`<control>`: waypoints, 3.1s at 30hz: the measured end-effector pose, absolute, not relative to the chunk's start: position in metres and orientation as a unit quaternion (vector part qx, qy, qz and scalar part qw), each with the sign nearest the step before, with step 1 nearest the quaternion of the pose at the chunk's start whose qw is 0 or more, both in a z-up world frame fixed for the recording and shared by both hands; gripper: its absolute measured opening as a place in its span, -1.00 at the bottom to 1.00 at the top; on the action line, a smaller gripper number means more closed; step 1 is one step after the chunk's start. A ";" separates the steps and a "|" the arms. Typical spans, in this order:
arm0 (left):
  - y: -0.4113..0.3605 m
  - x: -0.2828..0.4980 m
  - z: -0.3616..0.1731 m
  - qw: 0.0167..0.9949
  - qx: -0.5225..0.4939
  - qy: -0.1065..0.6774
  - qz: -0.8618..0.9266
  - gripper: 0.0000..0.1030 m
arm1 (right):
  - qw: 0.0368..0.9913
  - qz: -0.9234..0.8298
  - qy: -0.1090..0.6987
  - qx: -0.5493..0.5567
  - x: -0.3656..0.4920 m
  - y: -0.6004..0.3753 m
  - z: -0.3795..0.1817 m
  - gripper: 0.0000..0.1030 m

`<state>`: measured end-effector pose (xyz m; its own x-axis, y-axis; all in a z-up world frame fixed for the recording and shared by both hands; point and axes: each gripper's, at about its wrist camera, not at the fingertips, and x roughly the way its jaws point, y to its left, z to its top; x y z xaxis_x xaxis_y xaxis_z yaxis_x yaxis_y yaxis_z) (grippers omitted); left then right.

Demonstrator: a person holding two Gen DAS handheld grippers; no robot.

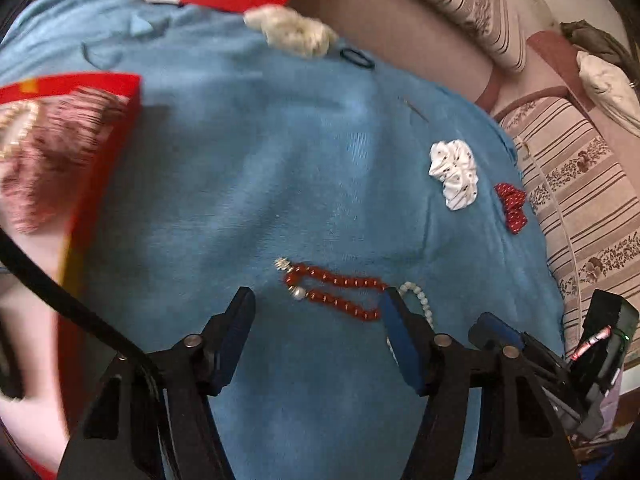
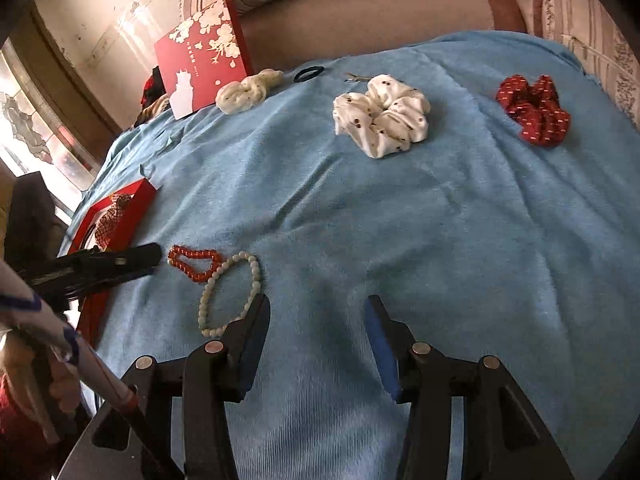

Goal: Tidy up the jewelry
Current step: 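Move both tools back to the red bead and pearl bracelets, then grasp the red bead bracelet with the left tool while the right tool grasps the pearl bracelet, then carry both bracelets into the tray and open both tools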

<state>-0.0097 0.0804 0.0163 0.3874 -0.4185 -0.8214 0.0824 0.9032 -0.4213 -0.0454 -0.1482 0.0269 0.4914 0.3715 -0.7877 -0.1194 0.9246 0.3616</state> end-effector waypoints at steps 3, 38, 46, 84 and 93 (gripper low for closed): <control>0.068 -0.005 0.016 0.827 -0.126 0.524 -0.158 0.24 | 0.855 0.159 0.480 0.114 -0.041 -0.138 0.024 0.03; 0.132 -0.044 0.094 0.860 -0.139 0.459 -0.172 -0.86 | 0.880 0.160 0.444 0.053 -0.043 -0.086 0.073 -0.88; 0.236 -0.050 0.136 0.883 -0.114 0.446 -0.097 -0.86 | 0.882 0.216 0.417 0.025 -0.044 -0.019 0.116 -0.88; 0.361 -0.014 0.102 0.885 -0.143 0.441 0.034 -0.28 | 0.836 0.285 0.469 -0.012 0.032 0.181 0.090 -0.18; 0.308 -0.082 0.139 0.903 -0.136 0.407 0.024 0.02 | 0.858 0.260 0.442 -0.029 -0.013 0.115 0.109 -0.12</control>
